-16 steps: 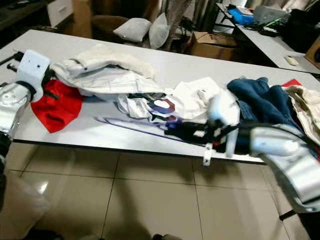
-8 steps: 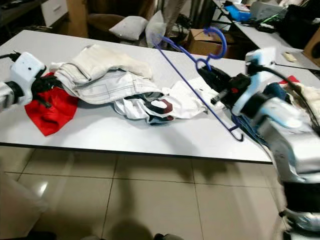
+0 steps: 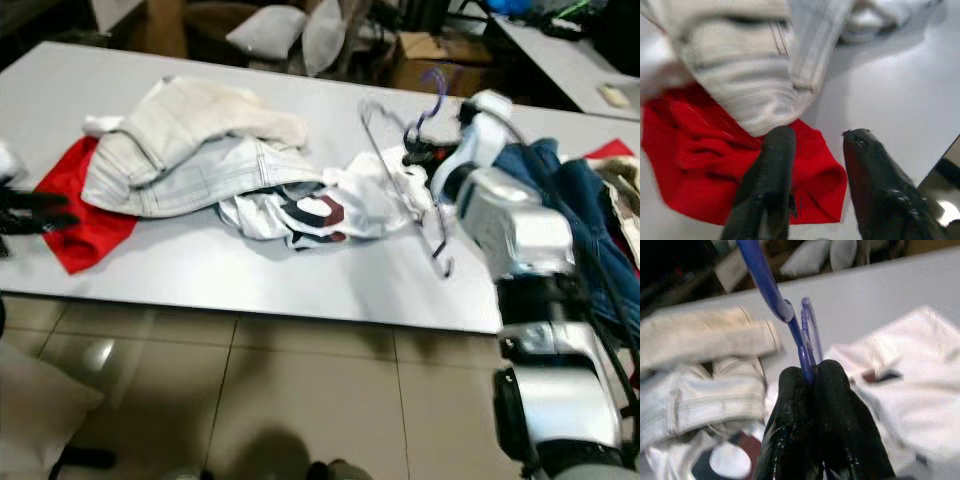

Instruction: Hang hanger

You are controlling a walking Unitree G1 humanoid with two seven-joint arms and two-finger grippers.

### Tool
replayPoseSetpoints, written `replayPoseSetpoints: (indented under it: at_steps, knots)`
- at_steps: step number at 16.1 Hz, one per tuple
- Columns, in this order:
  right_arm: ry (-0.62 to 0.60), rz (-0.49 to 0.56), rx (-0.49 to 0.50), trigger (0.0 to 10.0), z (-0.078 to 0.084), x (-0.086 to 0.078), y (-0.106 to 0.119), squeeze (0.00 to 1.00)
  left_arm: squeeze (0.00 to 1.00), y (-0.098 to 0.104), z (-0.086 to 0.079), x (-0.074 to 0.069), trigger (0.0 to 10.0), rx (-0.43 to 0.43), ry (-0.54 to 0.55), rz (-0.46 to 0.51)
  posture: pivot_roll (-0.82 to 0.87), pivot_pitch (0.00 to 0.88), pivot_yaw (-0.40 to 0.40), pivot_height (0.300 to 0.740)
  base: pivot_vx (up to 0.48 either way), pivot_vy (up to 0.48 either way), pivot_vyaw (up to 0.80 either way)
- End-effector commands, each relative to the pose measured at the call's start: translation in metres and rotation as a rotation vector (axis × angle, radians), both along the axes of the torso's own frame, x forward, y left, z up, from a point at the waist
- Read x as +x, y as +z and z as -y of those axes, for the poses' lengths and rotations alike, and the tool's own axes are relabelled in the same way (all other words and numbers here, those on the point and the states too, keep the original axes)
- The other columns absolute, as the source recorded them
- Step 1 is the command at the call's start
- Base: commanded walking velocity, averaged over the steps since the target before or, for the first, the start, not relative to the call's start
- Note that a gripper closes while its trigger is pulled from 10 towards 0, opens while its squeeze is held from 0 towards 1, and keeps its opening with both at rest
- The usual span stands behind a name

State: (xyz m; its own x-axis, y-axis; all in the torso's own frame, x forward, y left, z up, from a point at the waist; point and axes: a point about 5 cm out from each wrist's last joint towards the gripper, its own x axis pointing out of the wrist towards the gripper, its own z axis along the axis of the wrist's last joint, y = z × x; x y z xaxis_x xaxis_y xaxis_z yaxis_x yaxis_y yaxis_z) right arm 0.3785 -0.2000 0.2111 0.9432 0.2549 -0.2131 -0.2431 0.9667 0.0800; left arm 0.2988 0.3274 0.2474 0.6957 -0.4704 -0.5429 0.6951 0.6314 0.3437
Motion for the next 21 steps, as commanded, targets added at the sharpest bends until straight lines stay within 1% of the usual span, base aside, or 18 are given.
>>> replayPoseSetpoints:
  at_steps: [1,2,3,5,6,7,8,9,10,11,12,13,14,15,17,19,20,21]
  knots:
    - [0.004,-0.075,0.027,10.0,-0.005,0.006,-0.008,0.00,1.00,0.014,0.000,-0.011,10.0,-0.078,-0.034,0.019,-0.03,0.000,-0.118,0.740,0.000,0.000,0.00]
    - [0.006,-0.106,0.059,10.0,-0.009,0.009,-0.011,0.00,1.00,0.019,-0.002,-0.016,10.0,-0.101,-0.031,0.038,-0.02,0.000,-0.124,0.740,0.000,0.000,0.00]
    - [0.006,-0.131,0.062,10.0,-0.011,0.011,-0.014,0.00,1.00,0.023,-0.003,-0.018,10.0,-0.113,-0.011,0.077,-0.02,0.000,-0.124,0.740,0.000,0.000,0.00]
    - [0.005,-0.186,0.075,10.0,-0.015,0.013,-0.022,0.00,1.00,0.035,-0.004,-0.017,10.0,-0.192,0.032,0.179,-0.02,0.000,-0.128,0.740,0.000,0.000,0.00]
    - [0.005,-0.228,0.104,10.0,-0.015,0.012,-0.031,0.00,1.00,0.047,0.000,-0.010,10.0,-0.242,0.042,0.270,-0.02,0.000,-0.124,0.740,0.000,0.000,0.00]
    - [0.004,-0.246,0.115,10.0,-0.015,0.012,-0.035,0.00,1.00,0.052,0.003,-0.008,10.0,-0.265,0.041,0.305,-0.02,0.000,-0.124,0.740,0.000,0.000,0.00]
    - [-0.010,-0.287,0.103,10.0,-0.010,0.010,-0.046,0.00,1.00,0.066,0.005,0.001,10.0,-0.331,0.086,0.406,-0.02,0.000,-0.116,0.740,0.000,0.000,0.00]
    - [-0.024,-0.314,0.106,10.0,-0.006,0.008,-0.053,0.00,1.00,0.072,0.006,0.004,10.0,-0.357,0.111,0.457,-0.03,0.000,-0.112,0.740,0.000,0.000,0.00]
    - [-0.063,-0.342,0.081,10.0,0.002,0.005,-0.063,0.00,0.82,0.079,0.009,0.010,10.0,-0.401,0.131,0.499,-0.03,0.000,-0.112,0.740,0.000,0.000,0.00]
    - [-0.115,-0.371,0.058,10.0,0.014,0.001,-0.072,0.00,0.00,0.083,0.015,0.013,10.0,-0.453,0.119,0.513,-0.03,0.000,-0.107,0.740,0.000,0.000,0.00]
    - [-0.183,-0.390,0.024,10.0,0.033,-0.004,-0.078,0.00,0.00,0.083,0.026,0.015,10.0,-0.475,0.076,0.505,-0.03,0.000,-0.106,0.740,0.000,0.000,0.00]
    - [-0.199,-0.389,0.015,10.0,0.038,-0.005,-0.079,0.00,0.00,0.083,0.028,0.015,10.0,-0.477,0.068,0.505,-0.03,0.000,-0.106,0.740,0.000,0.000,0.00]
    - [-0.244,-0.382,-0.018,10.0,0.054,-0.009,-0.078,0.00,0.00,0.080,0.040,0.019,10.0,-0.486,0.042,0.499,-0.03,0.000,-0.105,0.740,0.000,0.000,0.00]
    - [-0.288,-0.373,-0.048,10.0,0.071,-0.012,-0.075,0.00,0.00,0.075,0.057,0.024,10.0,-0.482,0.002,0.480,-0.03,0.000,-0.102,0.740,0.000,0.000,0.00]
    - [-0.351,-0.339,-0.100,10.0,0.099,-0.018,-0.063,0.00,0.00,0.057,0.090,0.029,10.0,-0.480,-0.086,0.422,-0.04,0.000,-0.096,0.740,0.000,0.000,0.00]
    - [-0.405,-0.309,-0.152,10.0,0.124,-0.025,-0.050,0.00,0.00,0.038,0.119,0.031,10.0,-0.495,-0.162,0.352,-0.05,0.000,-0.088,0.740,0.000,0.000,0.00]
    - [-0.413,-0.304,-0.167,10.0,0.129,-0.027,-0.047,0.00,0.00,0.034,0.125,0.031,10.0,-0.493,-0.171,0.341,-0.05,0.000,-0.083,0.740,0.000,0.000,0.00]
    - [-0.442,-0.290,-0.231,10.0,0.145,-0.033,-0.039,0.00,0.00,0.022,0.138,0.031,10.0,-0.496,-0.188,0.312,-0.06,0.000,-0.076,0.740,0.000,0.000,0.00]
